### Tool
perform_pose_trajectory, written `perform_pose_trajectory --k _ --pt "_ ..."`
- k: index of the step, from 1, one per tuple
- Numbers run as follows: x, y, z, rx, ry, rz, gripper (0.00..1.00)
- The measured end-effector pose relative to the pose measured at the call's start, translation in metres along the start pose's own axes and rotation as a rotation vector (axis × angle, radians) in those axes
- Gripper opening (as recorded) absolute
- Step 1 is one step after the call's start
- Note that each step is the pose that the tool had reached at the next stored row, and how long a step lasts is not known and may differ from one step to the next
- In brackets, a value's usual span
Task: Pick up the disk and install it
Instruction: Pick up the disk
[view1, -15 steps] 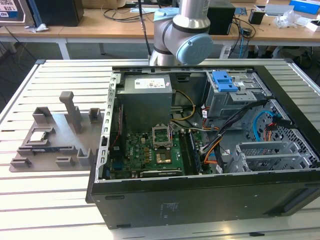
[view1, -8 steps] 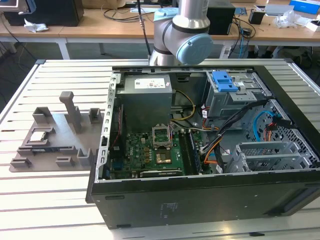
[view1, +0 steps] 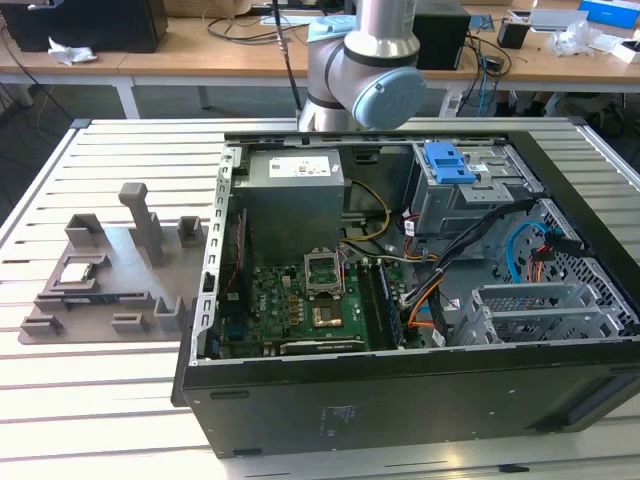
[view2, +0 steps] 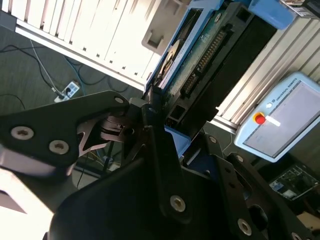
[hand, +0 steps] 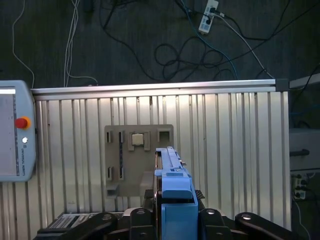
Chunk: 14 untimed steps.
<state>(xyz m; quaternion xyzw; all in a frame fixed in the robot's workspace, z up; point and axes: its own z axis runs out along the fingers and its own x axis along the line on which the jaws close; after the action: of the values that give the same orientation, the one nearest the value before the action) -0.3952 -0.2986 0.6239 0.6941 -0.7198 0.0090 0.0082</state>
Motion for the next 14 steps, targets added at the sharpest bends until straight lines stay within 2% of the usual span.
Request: perform_pose_trajectory --k 4,7,11,13,14 --pt "0.0003 0.0 -0.0112 -0.0001 0.0 0.0 0.37" --pt "0.0002 0.0 -0.0124 -0.0002 -0.0035 0.0 0.37" --pt "0.0003 0.0 -0.0124 -0.0002 -0.0041 0.0 0.37" --pt "0.0007 0.0 -0.0124 -0.001 -0.0267 0.0 0.37" --pt "0.0007 -0.0001 -0.0124 -0.0011 -0.0268 0.0 0.37"
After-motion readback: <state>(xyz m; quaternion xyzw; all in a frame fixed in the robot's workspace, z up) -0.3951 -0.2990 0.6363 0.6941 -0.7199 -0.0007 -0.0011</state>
